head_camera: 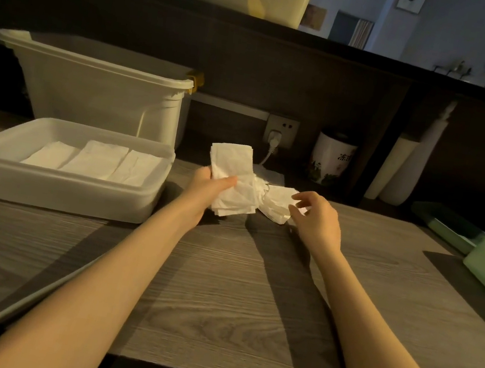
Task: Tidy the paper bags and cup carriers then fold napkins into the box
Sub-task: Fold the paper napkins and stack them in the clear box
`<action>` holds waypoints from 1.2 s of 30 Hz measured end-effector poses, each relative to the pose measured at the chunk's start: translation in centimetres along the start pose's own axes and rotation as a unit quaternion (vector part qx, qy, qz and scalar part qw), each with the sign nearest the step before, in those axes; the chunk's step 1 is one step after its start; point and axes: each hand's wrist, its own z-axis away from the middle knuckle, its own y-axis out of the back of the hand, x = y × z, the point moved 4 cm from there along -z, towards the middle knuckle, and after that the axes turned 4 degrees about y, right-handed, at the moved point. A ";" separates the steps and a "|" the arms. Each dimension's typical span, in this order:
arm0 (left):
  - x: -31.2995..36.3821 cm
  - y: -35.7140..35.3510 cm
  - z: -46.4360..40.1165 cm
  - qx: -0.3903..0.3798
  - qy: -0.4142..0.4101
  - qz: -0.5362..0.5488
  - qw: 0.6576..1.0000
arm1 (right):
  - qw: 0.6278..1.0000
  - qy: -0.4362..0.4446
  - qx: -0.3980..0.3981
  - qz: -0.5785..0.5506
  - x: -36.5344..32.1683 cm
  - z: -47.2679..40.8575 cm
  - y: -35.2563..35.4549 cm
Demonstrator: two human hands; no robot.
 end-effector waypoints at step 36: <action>-0.2 -0.1 -0.4 0.028 -0.001 -0.058 0.998 | 0.927 0.019 0.000 -0.374 -3.3 -1.0 2.0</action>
